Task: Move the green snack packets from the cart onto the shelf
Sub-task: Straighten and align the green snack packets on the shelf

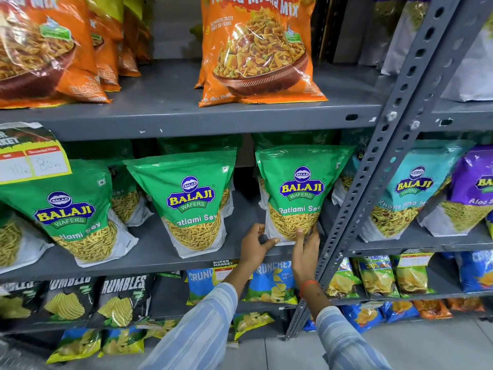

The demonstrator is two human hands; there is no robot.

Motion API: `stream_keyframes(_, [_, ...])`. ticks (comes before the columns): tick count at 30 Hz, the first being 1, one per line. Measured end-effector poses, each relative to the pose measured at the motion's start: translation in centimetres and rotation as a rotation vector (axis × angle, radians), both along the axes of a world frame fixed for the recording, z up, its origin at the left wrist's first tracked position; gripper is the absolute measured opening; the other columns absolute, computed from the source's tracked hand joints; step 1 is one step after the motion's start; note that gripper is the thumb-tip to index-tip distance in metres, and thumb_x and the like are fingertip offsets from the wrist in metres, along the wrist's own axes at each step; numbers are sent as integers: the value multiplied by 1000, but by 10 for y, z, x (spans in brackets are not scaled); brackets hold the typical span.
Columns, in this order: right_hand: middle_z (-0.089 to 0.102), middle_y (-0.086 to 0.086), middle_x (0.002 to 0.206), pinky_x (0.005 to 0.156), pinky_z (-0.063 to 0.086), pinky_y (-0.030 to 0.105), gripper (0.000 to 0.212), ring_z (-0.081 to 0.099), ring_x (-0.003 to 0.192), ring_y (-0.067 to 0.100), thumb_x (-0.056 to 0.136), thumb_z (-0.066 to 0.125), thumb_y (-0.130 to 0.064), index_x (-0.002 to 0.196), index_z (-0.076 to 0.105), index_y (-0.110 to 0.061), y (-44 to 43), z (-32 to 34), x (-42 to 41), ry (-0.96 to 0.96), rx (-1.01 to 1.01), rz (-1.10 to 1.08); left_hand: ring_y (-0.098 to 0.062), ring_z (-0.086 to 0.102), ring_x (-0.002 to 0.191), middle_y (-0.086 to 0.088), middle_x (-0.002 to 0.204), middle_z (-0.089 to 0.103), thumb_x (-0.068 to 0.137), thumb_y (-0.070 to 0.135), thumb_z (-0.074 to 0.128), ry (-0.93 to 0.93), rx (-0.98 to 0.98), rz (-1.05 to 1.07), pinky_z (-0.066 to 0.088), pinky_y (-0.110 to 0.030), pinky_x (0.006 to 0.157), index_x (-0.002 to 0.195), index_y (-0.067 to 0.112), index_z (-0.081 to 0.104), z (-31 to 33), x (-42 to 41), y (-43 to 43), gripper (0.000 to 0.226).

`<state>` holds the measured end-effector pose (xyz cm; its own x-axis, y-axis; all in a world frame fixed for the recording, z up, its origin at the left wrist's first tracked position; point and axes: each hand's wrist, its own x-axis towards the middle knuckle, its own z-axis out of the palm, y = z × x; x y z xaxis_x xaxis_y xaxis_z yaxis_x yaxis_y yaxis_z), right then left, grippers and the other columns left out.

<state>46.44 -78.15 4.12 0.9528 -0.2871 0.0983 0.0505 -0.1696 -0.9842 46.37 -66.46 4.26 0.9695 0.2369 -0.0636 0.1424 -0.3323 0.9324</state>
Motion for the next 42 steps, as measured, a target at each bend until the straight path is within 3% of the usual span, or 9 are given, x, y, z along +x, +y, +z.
stream_keyframes(5, [34, 18, 147, 113, 32, 42, 61, 33, 136, 30, 92, 37, -39, 142, 26, -6, 6, 10, -17, -72, -45, -107, -23, 46, 129, -10, 139, 50, 77, 32, 71, -37, 33, -40, 39, -27, 100, 132, 10, 41, 8, -9, 6, 66])
stream_keyframes(12, [30, 2, 142, 110, 14, 4, 47, 24, 134, 5, 95, 37, -22, 139, 32, -8, 63, 36, -46, -321, -118, 26, -10, 11, 146, 2, 158, 12, 96, 33, 40, -570, 673, 301, 14, -32, 120, 147, 21, 10, 47, -57, 40, 60])
stream_keyframes(16, [37, 7, 139, 108, 16, 2, 43, 29, 129, 2, 96, 39, -18, 137, 35, -5, 110, 43, -37, -295, -67, 128, -6, -8, 146, 12, 157, -17, 92, 42, 42, -607, 780, 486, 0, -34, 121, 146, 20, -8, 63, -66, 87, 76])
stream_keyframes(21, [39, 11, 147, 111, 27, 28, 45, 35, 132, 12, 98, 38, -28, 139, 35, -10, 156, 40, -23, -17, 108, 322, -7, -7, 146, -2, 157, -7, 71, 61, 59, -427, 467, 454, 5, -28, 120, 146, 9, -7, 45, -79, 151, 113])
stream_keyframes(25, [58, -3, 128, 107, 38, 34, 34, 51, 123, 12, 93, 29, -54, 113, 54, -42, 163, 25, -26, 138, 154, 478, -18, 43, 133, 4, 141, 44, 60, 57, 75, -147, 38, 181, 42, -29, 100, 140, 21, 23, 17, -87, 175, 102])
stream_keyframes(27, [60, -16, 119, 105, 40, 34, 34, 53, 117, 1, 89, 28, -64, 106, 54, -51, 160, 19, -30, 127, 125, 481, -20, 56, 118, 5, 122, 57, 64, 42, 80, -71, 53, 159, 46, -26, 83, 126, 17, 38, 9, -85, 183, 79])
stream_keyframes(30, [55, -29, 122, 109, 35, 33, 32, 47, 118, -10, 88, 28, -66, 110, 50, -58, 154, 20, -34, 126, 159, 461, -18, 57, 114, 3, 124, 60, 61, 49, 79, -34, 59, 91, 50, -36, 88, 120, 21, 42, 9, -77, 188, 75])
stream_keyframes(34, [41, -18, 147, 119, 25, 44, 56, 34, 138, 4, 82, 30, -74, 133, 37, -51, 147, 17, -32, 154, 155, 451, -20, 57, 113, -2, 123, 60, 63, 48, 78, -26, 73, 41, 50, -36, 86, 118, 19, 41, 9, -69, 182, 72])
stream_keyframes(42, [35, -11, 152, 119, 24, 45, 82, 31, 140, 10, 68, 29, -87, 139, 30, -45, 149, 0, -21, 247, 194, 430, -19, 59, 108, -4, 118, 63, 65, 43, 78, -49, 52, 37, 49, -29, 80, 112, 19, 41, 3, -69, 182, 64])
